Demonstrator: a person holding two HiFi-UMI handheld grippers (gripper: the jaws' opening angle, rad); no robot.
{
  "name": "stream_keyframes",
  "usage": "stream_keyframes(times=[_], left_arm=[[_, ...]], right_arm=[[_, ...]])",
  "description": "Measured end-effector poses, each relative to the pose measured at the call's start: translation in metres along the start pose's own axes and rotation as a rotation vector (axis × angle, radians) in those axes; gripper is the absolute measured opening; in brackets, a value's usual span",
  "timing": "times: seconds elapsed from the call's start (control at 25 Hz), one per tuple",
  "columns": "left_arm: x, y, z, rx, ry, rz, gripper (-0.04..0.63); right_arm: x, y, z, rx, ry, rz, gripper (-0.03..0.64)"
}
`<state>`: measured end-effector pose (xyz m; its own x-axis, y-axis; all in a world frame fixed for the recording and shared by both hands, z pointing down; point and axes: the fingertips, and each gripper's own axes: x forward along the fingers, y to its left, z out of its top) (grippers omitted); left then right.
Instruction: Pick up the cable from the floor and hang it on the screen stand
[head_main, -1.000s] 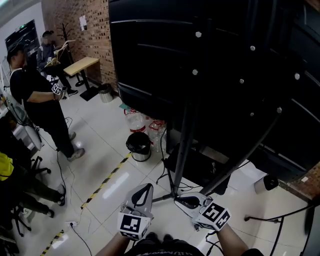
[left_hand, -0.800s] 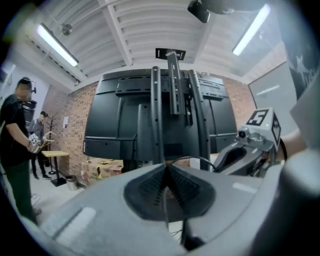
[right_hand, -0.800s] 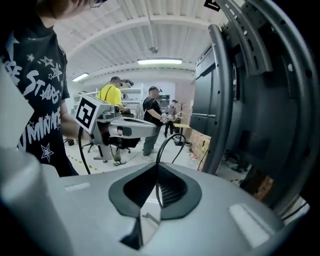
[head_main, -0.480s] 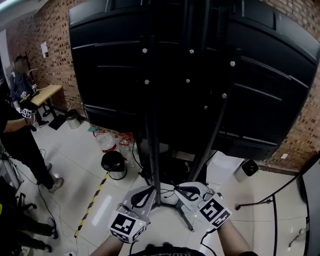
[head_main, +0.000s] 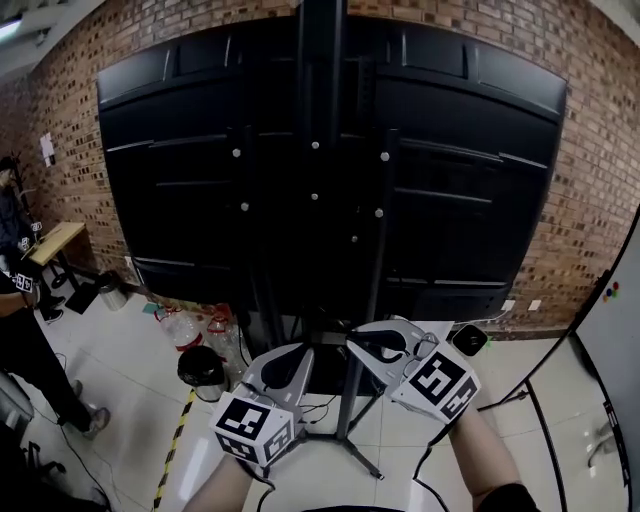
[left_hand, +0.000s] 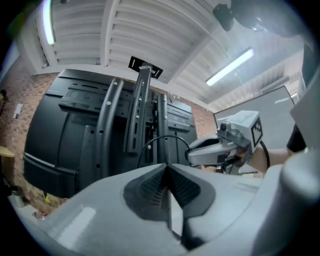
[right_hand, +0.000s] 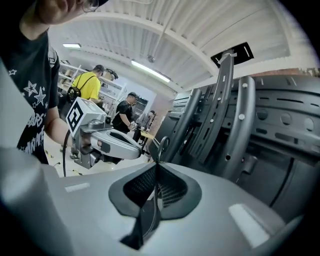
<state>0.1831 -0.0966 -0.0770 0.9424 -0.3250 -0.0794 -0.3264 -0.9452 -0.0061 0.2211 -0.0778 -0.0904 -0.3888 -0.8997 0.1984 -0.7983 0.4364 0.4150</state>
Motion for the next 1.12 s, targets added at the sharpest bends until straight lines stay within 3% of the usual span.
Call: stream_keyframes(times=[0.16,0.36,0.84,1.12], left_arm=[[0.014,-0.009,0.020,0.004,-0.035,-0.027,0.005],[0.036,-0.008,0.066,0.059,-0.095,-0.052,0.005],[0.075,0.013,0.122,0.103,-0.186,-0.074,0.005],[0.098,0.033,0.159,0.192,-0.230,-0.051,0.005]], right_arm=[[-0.007,-0.012,0.013,-0.074,0.024,-0.036,0.017],[-0.017,-0.049,0.046,-0.247,0.089,-0.159,0.017],[-0.033,-0.125,0.100,-0.149,-0.062,-0.351,0.017],[-0.046,-0.181,0.136,-0.108,-0.143,-0.440,0.017]])
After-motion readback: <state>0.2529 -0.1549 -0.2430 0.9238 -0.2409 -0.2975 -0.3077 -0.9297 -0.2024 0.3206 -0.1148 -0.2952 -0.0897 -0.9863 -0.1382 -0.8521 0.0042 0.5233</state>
